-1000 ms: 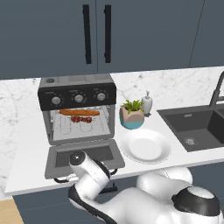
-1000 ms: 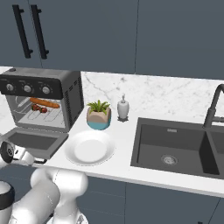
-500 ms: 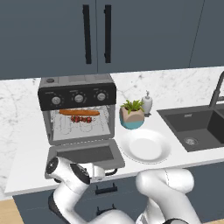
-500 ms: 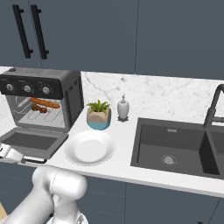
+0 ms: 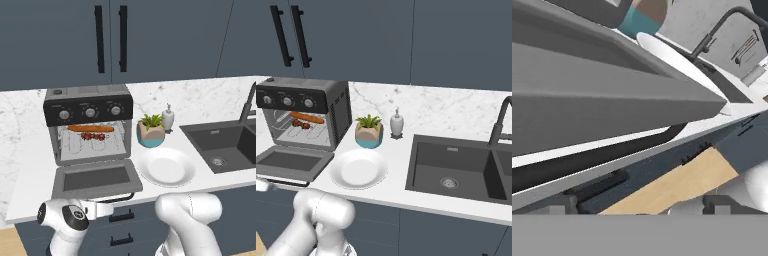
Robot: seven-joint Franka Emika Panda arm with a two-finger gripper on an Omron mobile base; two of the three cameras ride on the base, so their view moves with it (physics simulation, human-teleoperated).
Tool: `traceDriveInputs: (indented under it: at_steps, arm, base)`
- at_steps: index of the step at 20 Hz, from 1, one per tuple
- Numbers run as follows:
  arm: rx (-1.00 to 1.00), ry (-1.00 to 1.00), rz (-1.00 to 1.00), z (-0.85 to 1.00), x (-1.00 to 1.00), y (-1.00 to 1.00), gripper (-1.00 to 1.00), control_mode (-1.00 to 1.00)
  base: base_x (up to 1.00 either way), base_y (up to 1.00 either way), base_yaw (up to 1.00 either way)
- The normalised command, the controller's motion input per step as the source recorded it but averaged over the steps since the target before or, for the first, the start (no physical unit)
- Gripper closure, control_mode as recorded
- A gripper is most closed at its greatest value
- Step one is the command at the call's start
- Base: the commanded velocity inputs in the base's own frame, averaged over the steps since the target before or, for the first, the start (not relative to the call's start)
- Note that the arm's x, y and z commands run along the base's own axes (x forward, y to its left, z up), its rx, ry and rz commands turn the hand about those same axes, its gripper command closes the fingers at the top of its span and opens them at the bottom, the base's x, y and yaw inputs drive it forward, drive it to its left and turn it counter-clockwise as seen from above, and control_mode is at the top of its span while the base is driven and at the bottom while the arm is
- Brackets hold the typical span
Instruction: Pick up the kebab skewer and baguette bread, and place them inside the toaster oven. Close the toaster oven door and start by setting the timer.
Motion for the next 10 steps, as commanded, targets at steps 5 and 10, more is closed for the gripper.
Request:
traceDriveInputs:
  at_steps: [5, 10]
  arm:
    - [0.06, -0.30, 0.09, 0.30, 1.00, -0.53, -1.00, -1.00]
    - [0.08, -0.20, 0.09, 0.48, 0.99, -0.54, -1.00, -1.00]
  base:
    - [0.00, 0.00, 0.00]
    - [0.00, 0.00, 0.00]
